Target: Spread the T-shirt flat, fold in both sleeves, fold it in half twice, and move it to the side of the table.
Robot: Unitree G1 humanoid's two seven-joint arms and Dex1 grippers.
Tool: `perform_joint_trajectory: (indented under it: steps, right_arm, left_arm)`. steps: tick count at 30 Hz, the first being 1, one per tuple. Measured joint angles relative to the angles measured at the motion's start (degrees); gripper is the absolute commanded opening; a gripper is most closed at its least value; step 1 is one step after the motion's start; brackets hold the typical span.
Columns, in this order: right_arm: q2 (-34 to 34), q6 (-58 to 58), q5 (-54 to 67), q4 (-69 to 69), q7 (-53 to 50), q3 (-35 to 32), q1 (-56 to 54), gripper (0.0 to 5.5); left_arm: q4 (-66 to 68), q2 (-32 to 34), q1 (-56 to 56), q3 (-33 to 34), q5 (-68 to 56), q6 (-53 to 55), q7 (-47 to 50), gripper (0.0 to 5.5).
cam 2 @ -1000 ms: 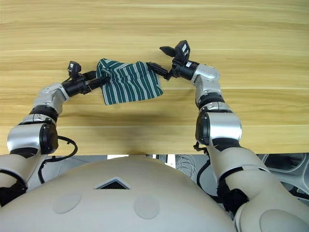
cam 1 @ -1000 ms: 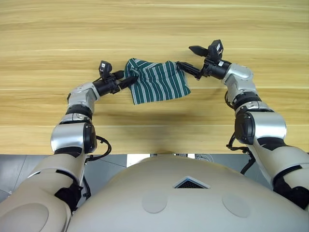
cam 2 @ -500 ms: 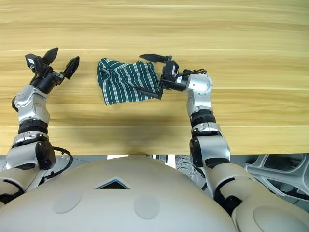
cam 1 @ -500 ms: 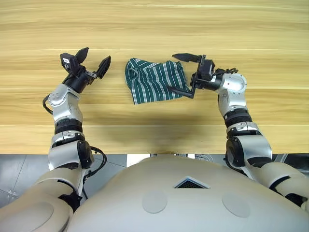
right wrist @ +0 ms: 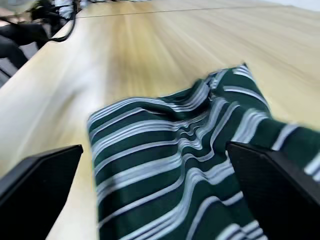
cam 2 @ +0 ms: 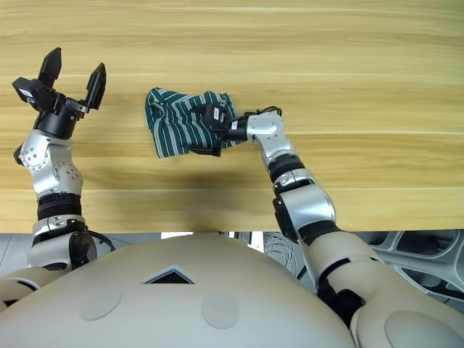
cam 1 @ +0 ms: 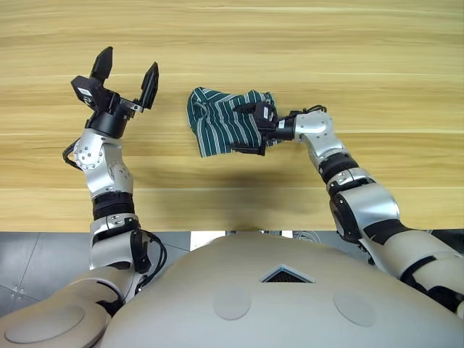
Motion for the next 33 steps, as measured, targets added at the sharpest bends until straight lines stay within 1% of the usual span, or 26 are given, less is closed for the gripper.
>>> perform_joint_trajectory:
  steps: [3,8,11,18,23,26,29,31,33]
  right_arm:
    - [0.1,2.6,0.5,4.3,-2.4,-2.3,-2.9,5.31]
    - [-0.4,6.6,1.3,7.2,-1.6,-6.2,-4.9,5.31]
    - [-1.3,7.9,0.5,8.7,-2.7,-6.5,-5.0,5.31]
    - [-1.9,6.3,-2.2,8.9,-4.2,-6.3,-4.8,5.31]
    - [-1.9,2.1,-3.2,8.6,-3.2,-6.9,-4.6,5.31]
    - [-2.0,-1.1,0.6,7.3,-0.2,-10.1,-4.7,5.31]
    - [-1.9,-3.4,5.7,5.0,6.2,-13.6,-5.0,5.31]
    - [-1.4,-4.2,8.6,2.8,12.6,-14.5,-5.0,5.31]
    - [-0.3,-4.4,9.6,1.7,15.6,-14.2,-4.9,5.31]
  left_arm:
    - [-0.4,-0.1,0.4,-0.5,0.0,0.0,0.3,5.22]
    - [-2.2,-0.2,1.5,-1.5,-0.1,0.0,0.4,5.22]
    - [-2.6,-0.2,2.3,-1.7,-0.2,0.0,0.4,5.22]
    - [-3.0,-0.2,2.3,-1.9,-0.6,0.0,0.3,5.22]
    - [-3.0,-0.2,2.3,-2.2,-0.6,0.0,0.3,5.22]
    - [-3.0,-0.2,2.3,-2.3,-0.6,0.0,0.3,5.22]
    - [-3.0,-0.3,2.3,-2.8,-0.6,-0.1,0.3,5.22]
    - [-3.0,-0.7,2.3,-2.9,-0.6,-0.3,0.3,5.22]
    - [-3.0,-0.8,2.3,-3.1,-0.6,-0.5,0.2,5.22]
